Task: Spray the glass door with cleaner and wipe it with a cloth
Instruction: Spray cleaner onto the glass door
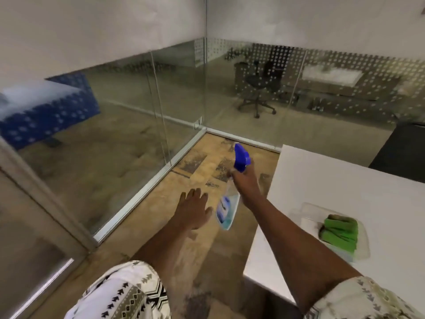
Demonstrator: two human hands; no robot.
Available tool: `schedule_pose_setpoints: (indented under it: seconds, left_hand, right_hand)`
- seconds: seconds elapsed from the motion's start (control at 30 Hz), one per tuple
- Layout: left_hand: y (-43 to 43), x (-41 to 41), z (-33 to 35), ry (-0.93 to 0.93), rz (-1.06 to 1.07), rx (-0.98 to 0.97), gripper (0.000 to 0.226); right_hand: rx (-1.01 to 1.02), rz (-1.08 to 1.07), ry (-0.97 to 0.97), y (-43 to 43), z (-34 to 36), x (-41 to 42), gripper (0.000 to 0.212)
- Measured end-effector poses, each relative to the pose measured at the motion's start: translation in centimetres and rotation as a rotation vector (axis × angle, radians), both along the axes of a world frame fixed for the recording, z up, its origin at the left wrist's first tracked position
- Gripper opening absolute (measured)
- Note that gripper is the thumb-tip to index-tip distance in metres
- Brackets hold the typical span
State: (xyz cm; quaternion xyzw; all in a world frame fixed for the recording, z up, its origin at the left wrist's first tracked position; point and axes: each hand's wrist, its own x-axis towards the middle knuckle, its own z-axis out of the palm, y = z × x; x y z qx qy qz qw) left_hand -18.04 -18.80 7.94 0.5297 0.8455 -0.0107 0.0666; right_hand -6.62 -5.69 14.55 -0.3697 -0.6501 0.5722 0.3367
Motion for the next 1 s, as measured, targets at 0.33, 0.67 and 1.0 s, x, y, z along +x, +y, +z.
schedule_pose_setpoints:
  seconds: [0.33, 0.67, 1.0]
  left_hand:
    - [-23.8, -13.2, 4.3, 0.077, 0.397, 0.020, 0.061]
    - [-41.5, -21.9, 9.0, 0.101, 0.762, 0.065, 0.066]
    - [-55.9, -31.9, 17.4, 0.271, 1.080, 0.093, 0.069]
  right_hand:
    - [-0.072, 0.402, 0.075, -21.9, 2.3, -16.9, 0.029]
    - [0.012, 0.794, 0.056, -39.6, 3.9, -29.2, 0.027]
    - [0.130, 0.958, 0.161, -52.5, 11.2, -44.7, 0.016]
